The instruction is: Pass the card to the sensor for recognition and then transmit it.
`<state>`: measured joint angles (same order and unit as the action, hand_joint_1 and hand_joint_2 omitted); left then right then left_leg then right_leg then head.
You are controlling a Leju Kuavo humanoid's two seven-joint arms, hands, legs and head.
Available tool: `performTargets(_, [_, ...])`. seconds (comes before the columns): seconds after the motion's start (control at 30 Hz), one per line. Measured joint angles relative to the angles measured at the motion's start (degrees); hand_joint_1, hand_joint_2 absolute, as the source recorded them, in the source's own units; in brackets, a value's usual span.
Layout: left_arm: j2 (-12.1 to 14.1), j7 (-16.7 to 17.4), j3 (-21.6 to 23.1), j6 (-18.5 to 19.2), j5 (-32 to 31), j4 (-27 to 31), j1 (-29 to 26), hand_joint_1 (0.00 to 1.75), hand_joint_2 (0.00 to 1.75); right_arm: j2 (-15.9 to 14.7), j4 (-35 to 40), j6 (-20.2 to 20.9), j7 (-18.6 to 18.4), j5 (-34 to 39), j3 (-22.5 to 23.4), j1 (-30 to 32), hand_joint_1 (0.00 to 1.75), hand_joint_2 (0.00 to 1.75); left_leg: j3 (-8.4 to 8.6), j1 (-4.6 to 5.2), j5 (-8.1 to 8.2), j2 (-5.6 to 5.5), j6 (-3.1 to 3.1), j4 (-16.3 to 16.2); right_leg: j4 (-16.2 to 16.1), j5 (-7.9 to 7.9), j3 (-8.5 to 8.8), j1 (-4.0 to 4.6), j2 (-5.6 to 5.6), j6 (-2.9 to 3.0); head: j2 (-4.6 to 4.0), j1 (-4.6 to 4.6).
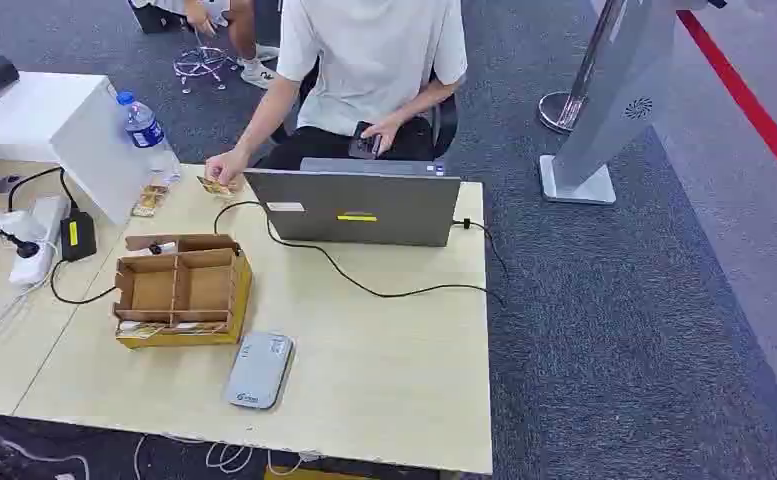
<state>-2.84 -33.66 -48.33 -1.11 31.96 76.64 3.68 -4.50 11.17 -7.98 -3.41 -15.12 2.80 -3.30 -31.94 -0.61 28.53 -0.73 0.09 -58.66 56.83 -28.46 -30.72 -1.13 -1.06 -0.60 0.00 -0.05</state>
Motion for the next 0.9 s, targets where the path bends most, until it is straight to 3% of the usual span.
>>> performTargets(0.27, [2.5,-1.2,2.7,-5.4,-11.8,7.3,5.8,0.00,1.75,0.0,0.0,0.4,-0.1,-1.1,0.0,-0.4,0.00,0.00,0.03,-0.01,-0.03,0.03,-0.04,0.0,0.0,0.03,-0.01,0.01,-0.03,0.03,0.00,0.00])
performTargets(0.3, [3.0,-1.2,3.5,-6.3,-13.6,7.6,6.6,0.00,1.75,0.0,0.0,0.4,-0.2,-1.3,0.0,-0.5,0.00,1.75,0.03,-0.01,-0.03,0.04,-0.04,0.0,0.0,0.03,-0.01,0.01,-0.03,0.03,0.00,0.00])
performTargets(0.6, [6.3,-0.1,11.5,-11.5,-28.0,7.2,14.4,0.00,1.75,0.0,-0.1,1.0,-0.6,-2.8,0.0,-1.4,0.00,1.75,0.02,0.00,-0.05,0.06,-0.02,0.0,0.0,0.04,-0.04,0.00,-0.08,0.03,0.00,-0.02])
performTargets(0.9, [8.5,3.1,20.6,-15.2,-41.2,2.0,22.7,0.00,1.75,0.0,-0.1,1.8,-1.2,-4.0,0.0,-2.1,0.00,1.75,0.01,0.00,-0.05,0.08,-0.02,-0.1,0.0,0.08,-0.09,0.01,-0.14,0.08,0.00,0.02])
